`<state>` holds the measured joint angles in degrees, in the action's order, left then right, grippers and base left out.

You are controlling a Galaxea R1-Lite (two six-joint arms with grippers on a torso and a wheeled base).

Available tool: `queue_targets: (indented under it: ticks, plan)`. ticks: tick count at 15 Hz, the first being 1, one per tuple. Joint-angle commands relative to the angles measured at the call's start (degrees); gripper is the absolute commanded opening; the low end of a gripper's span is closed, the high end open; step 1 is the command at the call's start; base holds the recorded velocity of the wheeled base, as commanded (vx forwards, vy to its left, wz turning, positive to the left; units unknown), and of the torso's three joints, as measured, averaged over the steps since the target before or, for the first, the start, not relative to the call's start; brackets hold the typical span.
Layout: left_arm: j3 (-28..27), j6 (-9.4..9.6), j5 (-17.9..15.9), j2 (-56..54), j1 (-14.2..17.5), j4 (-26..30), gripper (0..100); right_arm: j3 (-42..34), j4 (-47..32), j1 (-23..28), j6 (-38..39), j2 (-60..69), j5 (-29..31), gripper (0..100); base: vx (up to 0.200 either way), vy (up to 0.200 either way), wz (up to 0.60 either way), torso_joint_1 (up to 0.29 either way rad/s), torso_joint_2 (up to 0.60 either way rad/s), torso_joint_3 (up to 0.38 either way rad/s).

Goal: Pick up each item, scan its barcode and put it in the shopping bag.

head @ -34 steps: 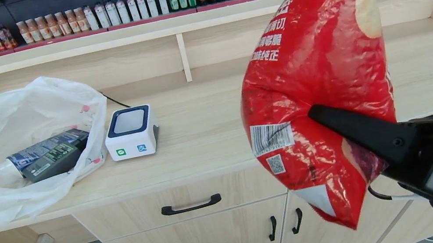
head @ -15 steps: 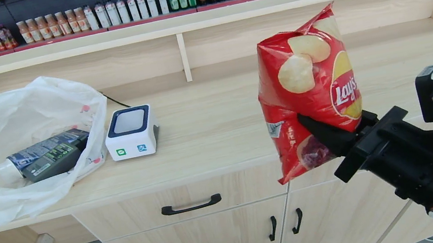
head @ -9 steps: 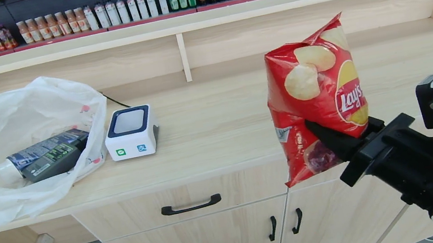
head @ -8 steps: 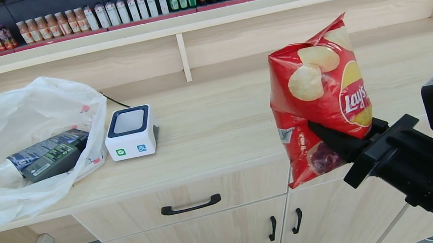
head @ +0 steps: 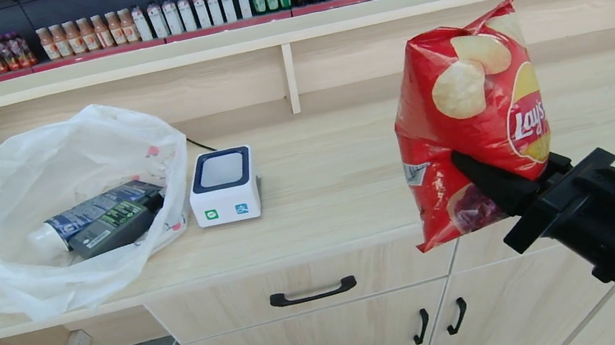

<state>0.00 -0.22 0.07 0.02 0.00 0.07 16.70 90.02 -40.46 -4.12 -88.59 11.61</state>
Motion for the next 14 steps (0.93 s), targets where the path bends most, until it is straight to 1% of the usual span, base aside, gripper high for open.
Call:
queue_targets:
  ticks: [1,4,6,7,10,14]
  plan:
    - [0.0,-0.04,0.0,0.0,0.0,0.0,100,0.3,0.0,0.0,0.0,0.7,0.0,0,0.000,0.200,0.00,0.002,0.00,0.007]
    - [0.0,-0.04,0.0,0.0,0.0,0.0,100,0.6,0.0,0.0,-0.7,0.8,0.0,0,0.000,0.200,0.00,0.001,0.00,0.004]
    - [0.0,-0.13,0.0,0.0,0.0,0.0,100,-0.7,0.0,0.1,-1.9,1.3,-0.1,0,0.000,0.200,0.00,0.002,0.00,0.007]
    - [0.0,-0.22,0.0,0.0,0.0,0.0,100,0.3,0.0,0.1,-1.9,1.5,-0.1,0,0.000,0.200,0.00,0.007,0.00,0.002]
    - [0.0,-0.22,0.0,0.0,0.0,0.0,100,0.3,0.0,0.3,-1.7,1.8,-0.1,0,0.000,0.200,0.00,-0.001,0.00,-0.005]
    - [0.0,-0.22,0.0,0.0,0.0,0.0,100,1.3,0.0,0.3,-1.9,-0.8,-0.1,0,0.000,0.200,0.00,0.007,0.00,0.005]
